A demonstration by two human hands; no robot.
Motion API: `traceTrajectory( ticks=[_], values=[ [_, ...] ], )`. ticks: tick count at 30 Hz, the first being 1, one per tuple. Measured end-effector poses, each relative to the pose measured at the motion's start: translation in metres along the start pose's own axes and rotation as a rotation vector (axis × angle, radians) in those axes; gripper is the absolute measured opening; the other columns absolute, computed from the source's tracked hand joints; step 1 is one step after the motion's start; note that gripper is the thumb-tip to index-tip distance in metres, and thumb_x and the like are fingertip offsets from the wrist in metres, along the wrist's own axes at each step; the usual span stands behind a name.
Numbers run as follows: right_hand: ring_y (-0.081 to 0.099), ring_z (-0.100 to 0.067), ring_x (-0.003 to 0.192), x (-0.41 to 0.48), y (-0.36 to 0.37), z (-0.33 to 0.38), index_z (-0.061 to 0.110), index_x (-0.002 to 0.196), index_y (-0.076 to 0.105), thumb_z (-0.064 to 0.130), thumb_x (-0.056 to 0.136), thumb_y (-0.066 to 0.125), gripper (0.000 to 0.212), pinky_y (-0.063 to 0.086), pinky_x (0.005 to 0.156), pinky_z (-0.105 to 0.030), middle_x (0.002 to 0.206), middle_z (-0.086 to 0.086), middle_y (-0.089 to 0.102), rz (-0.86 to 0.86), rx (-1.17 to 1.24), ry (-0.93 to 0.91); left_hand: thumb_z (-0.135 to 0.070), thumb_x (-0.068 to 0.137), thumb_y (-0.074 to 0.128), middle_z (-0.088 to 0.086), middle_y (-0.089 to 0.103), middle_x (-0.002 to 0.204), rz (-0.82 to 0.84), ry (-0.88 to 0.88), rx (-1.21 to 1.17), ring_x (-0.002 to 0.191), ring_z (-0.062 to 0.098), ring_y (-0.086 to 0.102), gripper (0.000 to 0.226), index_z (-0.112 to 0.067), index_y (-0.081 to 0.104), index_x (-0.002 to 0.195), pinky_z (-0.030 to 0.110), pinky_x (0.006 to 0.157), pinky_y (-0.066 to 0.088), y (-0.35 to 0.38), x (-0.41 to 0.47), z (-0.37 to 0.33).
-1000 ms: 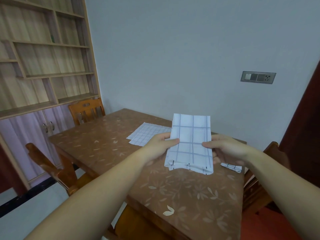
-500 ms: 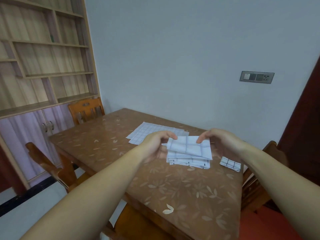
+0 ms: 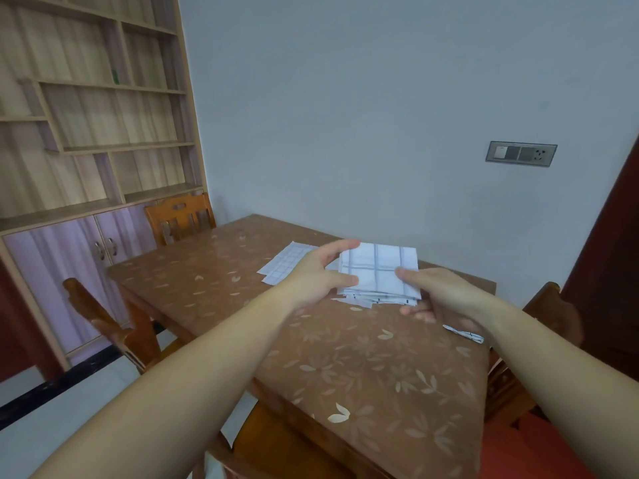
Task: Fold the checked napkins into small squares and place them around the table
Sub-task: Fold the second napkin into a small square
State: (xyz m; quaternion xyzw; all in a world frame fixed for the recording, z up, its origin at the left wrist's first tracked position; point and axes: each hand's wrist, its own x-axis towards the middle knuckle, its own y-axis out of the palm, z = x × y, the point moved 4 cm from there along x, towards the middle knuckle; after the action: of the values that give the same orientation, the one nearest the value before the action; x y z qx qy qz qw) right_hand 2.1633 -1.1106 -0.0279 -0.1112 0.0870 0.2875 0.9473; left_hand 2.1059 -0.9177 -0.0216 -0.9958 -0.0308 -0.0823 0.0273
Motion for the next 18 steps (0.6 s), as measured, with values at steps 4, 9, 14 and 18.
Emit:
traceTrajectory(
  ticks=[4, 9, 14, 18],
  values=[
    [0.058, -0.007, 0.045, 0.001, -0.001, 0.002, 0.009, 0.095, 0.070, 0.012, 0.095, 0.061, 0.009, 0.044, 0.041, -0.015, 0.070, -0.001, 0.070, -0.010, 0.065, -0.090, 0.005, 0.085, 0.065, -0.003, 0.063, 0.127, -0.035, -0.027, -0.096, 0.091, 0.020, 0.067, 0.064, -0.039, 0.049, 0.129, 0.028, 0.060, 0.052, -0.002, 0.001, 0.008],
    [0.063, -0.009, 0.051, 0.001, -0.002, 0.006, 0.009, 0.103, 0.070, 0.012, 0.093, 0.063, 0.012, 0.049, 0.046, -0.017, 0.077, -0.003, 0.073, 0.022, 0.004, -0.160, -0.023, 0.092, 0.065, 0.001, 0.075, 0.090, 0.077, -0.311, -0.134, 0.073, 0.015, 0.072, 0.030, -0.013, 0.062, 0.120, 0.023, 0.062, 0.058, 0.007, -0.005, 0.018],
    [0.073, -0.021, 0.095, 0.010, -0.010, -0.005, 0.017, 0.115, 0.069, 0.037, 0.091, 0.064, 0.031, 0.057, 0.087, -0.039, 0.105, -0.002, 0.076, 0.026, -0.083, -0.150, -0.016, 0.092, 0.065, -0.006, 0.072, 0.079, 0.113, -0.265, 0.053, 0.057, 0.004, 0.066, 0.023, -0.013, 0.065, 0.115, 0.013, 0.049, 0.048, 0.012, -0.003, 0.021],
    [0.072, -0.031, 0.094, 0.018, -0.012, -0.009, 0.002, 0.112, 0.070, 0.023, 0.090, 0.066, 0.031, 0.057, 0.086, -0.043, 0.106, -0.018, 0.074, -0.029, 0.195, -0.198, -0.017, 0.093, 0.065, -0.011, 0.069, 0.068, 0.178, -0.227, 0.194, 0.050, 0.004, 0.058, 0.014, -0.016, 0.067, 0.106, 0.014, 0.047, 0.042, 0.023, 0.001, 0.028]
  ],
)
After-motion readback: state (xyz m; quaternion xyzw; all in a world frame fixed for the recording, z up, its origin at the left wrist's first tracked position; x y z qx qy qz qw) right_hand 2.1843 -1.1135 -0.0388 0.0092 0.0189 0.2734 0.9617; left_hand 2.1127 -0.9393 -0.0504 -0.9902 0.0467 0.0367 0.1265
